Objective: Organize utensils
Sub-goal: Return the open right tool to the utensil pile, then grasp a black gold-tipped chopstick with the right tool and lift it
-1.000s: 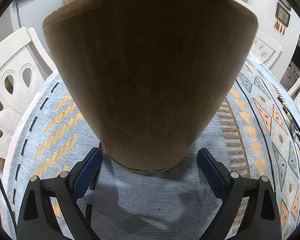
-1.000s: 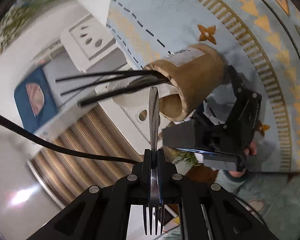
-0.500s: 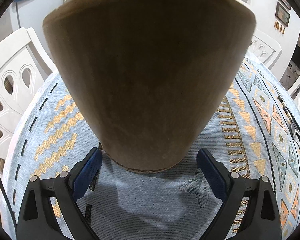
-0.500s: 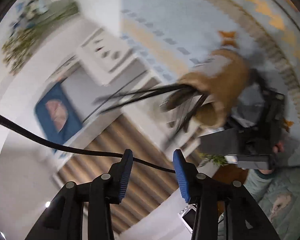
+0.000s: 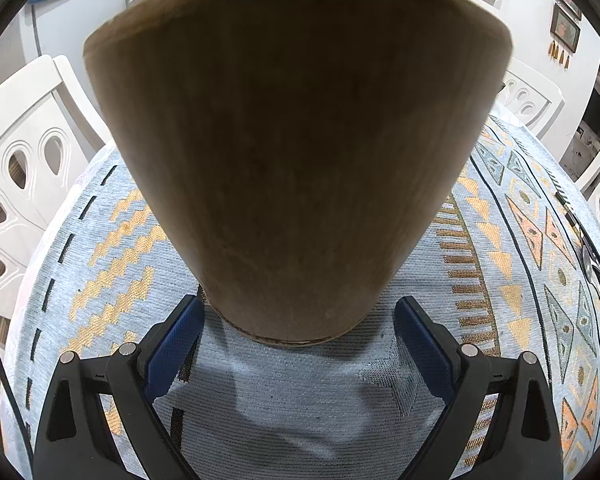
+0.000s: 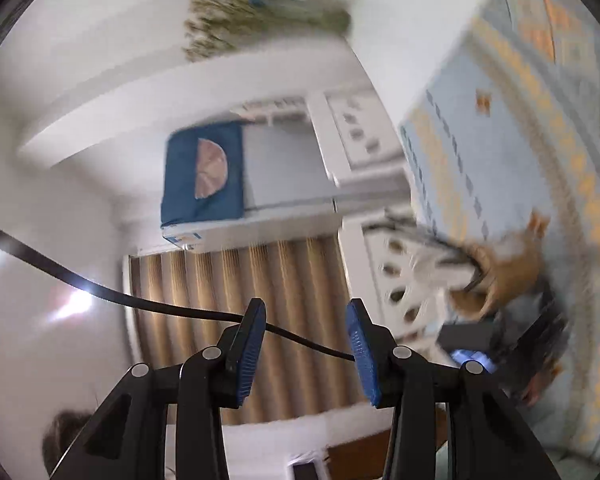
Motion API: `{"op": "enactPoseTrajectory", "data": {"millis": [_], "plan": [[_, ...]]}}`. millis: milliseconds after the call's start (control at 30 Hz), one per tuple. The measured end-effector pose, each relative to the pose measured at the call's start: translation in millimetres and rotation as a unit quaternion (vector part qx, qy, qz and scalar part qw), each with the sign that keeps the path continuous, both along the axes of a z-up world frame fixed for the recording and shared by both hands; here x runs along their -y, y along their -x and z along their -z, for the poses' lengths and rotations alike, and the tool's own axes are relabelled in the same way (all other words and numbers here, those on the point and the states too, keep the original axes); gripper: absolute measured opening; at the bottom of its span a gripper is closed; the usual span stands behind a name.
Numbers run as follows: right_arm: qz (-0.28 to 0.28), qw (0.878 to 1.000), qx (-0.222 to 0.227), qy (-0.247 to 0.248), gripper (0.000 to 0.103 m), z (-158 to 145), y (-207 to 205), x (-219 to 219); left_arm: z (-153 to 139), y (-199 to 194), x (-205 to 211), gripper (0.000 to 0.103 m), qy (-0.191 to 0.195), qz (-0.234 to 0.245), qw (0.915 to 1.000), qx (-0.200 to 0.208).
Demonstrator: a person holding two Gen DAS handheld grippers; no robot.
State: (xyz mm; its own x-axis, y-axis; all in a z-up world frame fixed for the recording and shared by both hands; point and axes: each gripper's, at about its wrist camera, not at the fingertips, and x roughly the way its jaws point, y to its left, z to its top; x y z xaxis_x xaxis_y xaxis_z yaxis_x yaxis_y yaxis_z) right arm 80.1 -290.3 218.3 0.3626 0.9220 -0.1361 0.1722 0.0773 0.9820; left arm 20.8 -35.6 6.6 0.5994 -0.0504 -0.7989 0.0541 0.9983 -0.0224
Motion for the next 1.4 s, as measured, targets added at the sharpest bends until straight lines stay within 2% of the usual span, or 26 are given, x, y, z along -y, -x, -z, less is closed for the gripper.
{"op": "enactPoseTrajectory", "data": {"millis": [133, 200, 267, 333, 533, 600, 667, 800, 867, 900, 933, 1033, 1133, 1167, 1200, 1400], "plan": [[0.04, 0.995, 0.034, 0.087, 0.041, -17, 21, 44, 0, 0, 0, 0.096, 0.0, 0.0, 1.0, 0.0], [0.053, 0.986, 0.03, 0.156, 0.041, -16, 31, 60, 0, 0, 0, 0.096, 0.0, 0.0, 1.0, 0.0], [0.066, 0.972, 0.005, 0.226, 0.04, -7, 42, 74, 0, 0, 0, 0.096, 0.0, 0.0, 1.0, 0.0], [0.074, 0.959, -0.02, 0.273, 0.04, 7, 48, 83, 0, 0, 0, 0.096, 0.0, 0.0, 1.0, 0.0], [0.09, 0.919, -0.088, 0.375, 0.04, 57, 61, 112, 0, 0, 0, 0.096, -0.001, 0.0, 1.0, 0.0], [0.087, 0.894, -0.095, 0.428, 0.04, 69, 62, 118, 0, 0, 0, 0.096, -0.001, 0.0, 1.0, 0.0], [0.083, 0.862, -0.098, 0.49, 0.04, 76, 61, 123, 0, 0, 0, 0.096, -0.001, 0.0, 1.0, 0.0], [0.071, 0.773, -0.088, 0.625, 0.04, 87, 54, 129, 0, 0, 0, 0.096, -0.001, 0.0, 1.0, 0.0], [0.053, 0.744, -0.079, 0.661, 0.04, 97, 47, 132, 0, 0, 1, 0.096, -0.001, 0.0, 1.0, 0.0], [0.042, 0.739, -0.081, 0.668, 0.04, 104, 43, 134, 0, 0, 0, 0.096, -0.001, 0.0, 1.0, 0.0], [0.03, 0.739, -0.083, 0.668, 0.04, 108, 39, 136, 0, 0, 1, 0.096, -0.001, 0.0, 1.0, 0.0], [-0.029, 0.743, -0.092, 0.662, 0.04, 135, 25, 140, 0, 0, 1, 0.096, -0.001, 0.0, 1.0, 0.0], [-0.062, 0.723, -0.1, 0.681, 0.04, 162, 14, 147, 0, 0, 1, 0.096, -0.001, 0.0, 1.0, 0.0], [-0.069, 0.72, -0.098, 0.684, 0.033, 168, 12, 149, 0, 0, 1, 0.096, -0.001, 0.0, 1.0, 0.0], [-0.081, 0.722, -0.1, 0.68, 0.027, 177, 9, 153, 0, 0, 1, 0.096, -0.001, 0.0, 1.0, 0.0], [-0.125, 0.732, -0.111, 0.66, 0.025, 202, -8, 168, 1, -1, 3, 0.096, -0.004, 0.001, 1.0, -0.001]]}}
